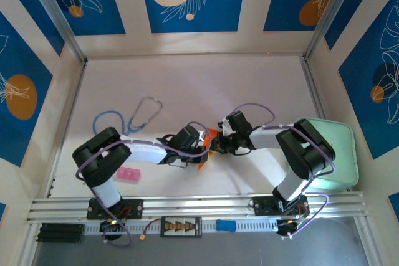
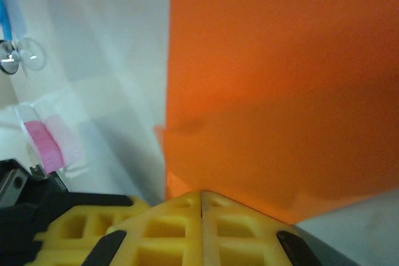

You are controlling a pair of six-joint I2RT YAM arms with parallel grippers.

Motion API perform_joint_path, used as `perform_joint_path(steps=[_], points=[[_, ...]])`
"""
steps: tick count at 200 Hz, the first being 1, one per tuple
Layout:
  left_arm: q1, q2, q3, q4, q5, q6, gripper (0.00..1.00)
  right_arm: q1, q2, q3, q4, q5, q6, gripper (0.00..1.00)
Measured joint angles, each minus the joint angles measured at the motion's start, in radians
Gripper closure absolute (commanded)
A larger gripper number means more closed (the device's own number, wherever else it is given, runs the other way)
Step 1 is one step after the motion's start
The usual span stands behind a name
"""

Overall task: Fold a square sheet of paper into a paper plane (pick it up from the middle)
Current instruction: Fold the wing for the fifth time at the center of the table.

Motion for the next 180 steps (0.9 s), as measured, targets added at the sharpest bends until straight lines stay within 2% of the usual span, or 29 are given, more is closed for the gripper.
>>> perform_joint_path(steps=[91,180], points=[[0.000,0.010,-0.013,0.043,0.022,0.007,1.00,-0.142,0.048,0.008,0.044,-0.103,0.012,0.97],[0.001,0.010,-0.019,0.057,0.025,0.007,1.00,-0.288,0.092,0.072,0.029,-0.084,0.012,0.96]])
